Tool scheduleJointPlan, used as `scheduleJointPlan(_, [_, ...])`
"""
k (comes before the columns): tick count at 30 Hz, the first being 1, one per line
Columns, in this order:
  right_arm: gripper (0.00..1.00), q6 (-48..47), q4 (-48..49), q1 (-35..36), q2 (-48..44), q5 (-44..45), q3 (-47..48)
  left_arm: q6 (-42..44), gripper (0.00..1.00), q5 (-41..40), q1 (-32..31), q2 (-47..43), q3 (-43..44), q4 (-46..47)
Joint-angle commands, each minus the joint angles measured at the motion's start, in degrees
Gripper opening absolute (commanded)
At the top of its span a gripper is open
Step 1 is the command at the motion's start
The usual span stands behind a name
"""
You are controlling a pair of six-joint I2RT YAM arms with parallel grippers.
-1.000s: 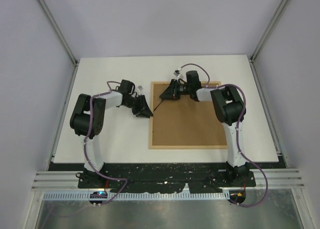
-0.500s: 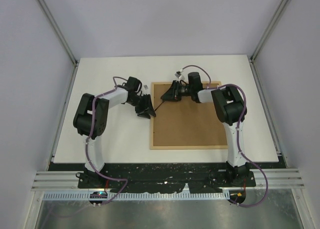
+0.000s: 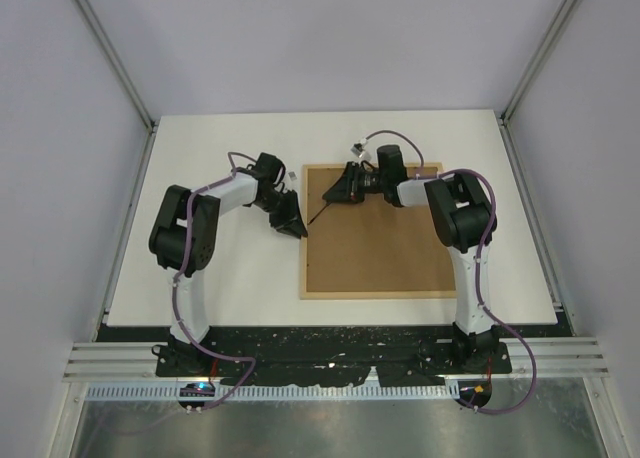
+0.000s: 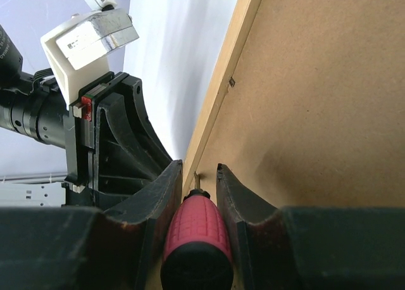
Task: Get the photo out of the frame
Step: Release the photo frame item from the photo frame.
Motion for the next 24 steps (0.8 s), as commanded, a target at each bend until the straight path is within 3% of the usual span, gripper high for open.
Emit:
scheduleJointPlan(1, [0.08,-1.5,2.2,-0.1,-2.7,0.4,-1.5,1.2,0.05,-4.2,-0.9,3.4,-0.9,-2.5])
scheduleJointPlan(3, [0.08,-1.1,2.8,0.2,-2.3,1.0,-2.5,0.8,0.00,-3.6,-0.9,3.6,-1.4,-1.7])
scheduleJointPlan(12, [0.08,9.7,16.2,3.6,-0.8,1.7,-9.4,-2.9,0.00,0.9,-0.9,3.4,-4.6,4.4])
scheduleJointPlan(24, [0.08,12.2,22.6,7.6,-2.4,3.0,-19.3,-7.9,0.00,5.0,0.2,1.2,-10.4,14.2])
